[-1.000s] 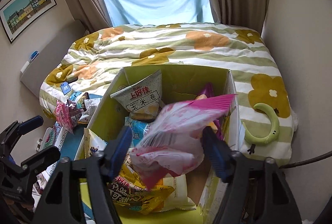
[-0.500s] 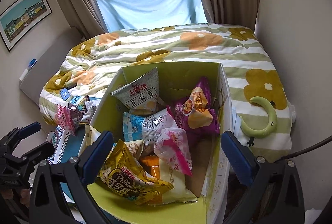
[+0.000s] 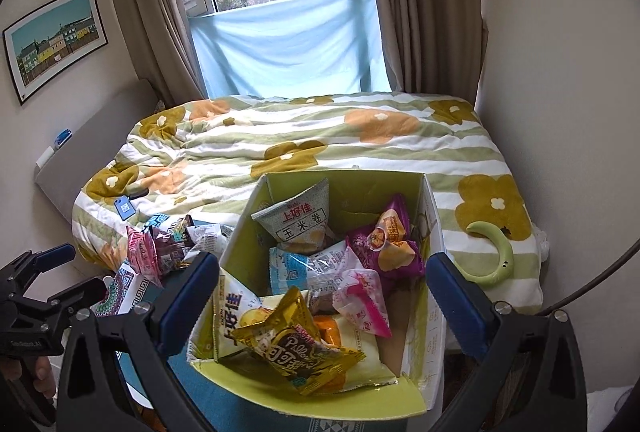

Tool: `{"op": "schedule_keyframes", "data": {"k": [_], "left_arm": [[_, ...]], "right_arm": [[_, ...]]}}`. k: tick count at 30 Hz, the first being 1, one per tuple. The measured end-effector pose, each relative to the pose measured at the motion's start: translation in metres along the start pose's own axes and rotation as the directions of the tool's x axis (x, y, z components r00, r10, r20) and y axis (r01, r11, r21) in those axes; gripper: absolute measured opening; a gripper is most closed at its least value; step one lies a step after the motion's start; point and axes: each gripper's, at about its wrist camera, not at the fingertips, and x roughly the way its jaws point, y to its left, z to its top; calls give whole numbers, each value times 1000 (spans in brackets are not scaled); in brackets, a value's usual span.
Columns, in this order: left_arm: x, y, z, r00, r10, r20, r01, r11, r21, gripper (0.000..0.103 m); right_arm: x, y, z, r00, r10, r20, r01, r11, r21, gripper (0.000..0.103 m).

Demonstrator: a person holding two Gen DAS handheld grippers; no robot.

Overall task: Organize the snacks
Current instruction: 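Withdraw both tools from the box back over the table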

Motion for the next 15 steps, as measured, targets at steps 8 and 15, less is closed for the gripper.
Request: {"op": "schedule_keyframes", "data": {"k": [8, 15], "left_arm": [[-28, 86, -9, 999, -34, 34, 33, 999, 7, 103], [-40, 159, -22, 997, -64, 38, 63, 998, 20, 103]], "right_arm": [[-16, 75, -15, 998, -23, 59, 19, 998, 53, 103], [-14, 144, -31, 995, -60, 84, 55, 997, 60, 103]]}}
